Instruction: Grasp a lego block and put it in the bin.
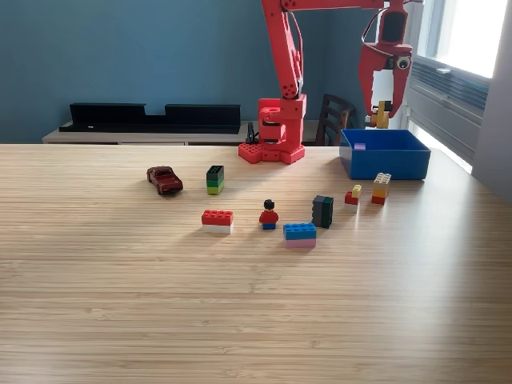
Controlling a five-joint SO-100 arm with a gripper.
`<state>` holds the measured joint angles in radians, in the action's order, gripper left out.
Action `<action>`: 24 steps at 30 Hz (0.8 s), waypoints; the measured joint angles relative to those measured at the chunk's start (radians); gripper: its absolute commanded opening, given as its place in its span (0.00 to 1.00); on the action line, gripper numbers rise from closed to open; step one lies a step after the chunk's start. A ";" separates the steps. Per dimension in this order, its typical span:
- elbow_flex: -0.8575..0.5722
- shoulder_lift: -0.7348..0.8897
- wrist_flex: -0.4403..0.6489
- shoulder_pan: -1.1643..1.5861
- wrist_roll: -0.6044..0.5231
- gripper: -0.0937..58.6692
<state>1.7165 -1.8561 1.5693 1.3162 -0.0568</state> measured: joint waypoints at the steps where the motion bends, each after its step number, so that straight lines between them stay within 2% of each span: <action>1: 0.000 0.009 0.000 -0.003 0.000 0.00; 9: -0.031 0.210 -0.002 -0.038 -0.009 0.00; 12: -0.060 0.267 -0.002 -0.043 -0.006 0.31; 13: -0.072 0.282 0.003 -0.046 0.000 0.38; 16: -0.114 0.310 0.035 -0.044 0.015 0.48; 21: -0.201 0.319 0.098 -0.046 0.021 0.46; 22: -0.218 0.319 0.106 -0.046 0.021 0.42; 24: -0.249 0.319 0.117 -0.046 0.021 0.25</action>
<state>1.4680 -1.5370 1.6858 1.2701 -0.0353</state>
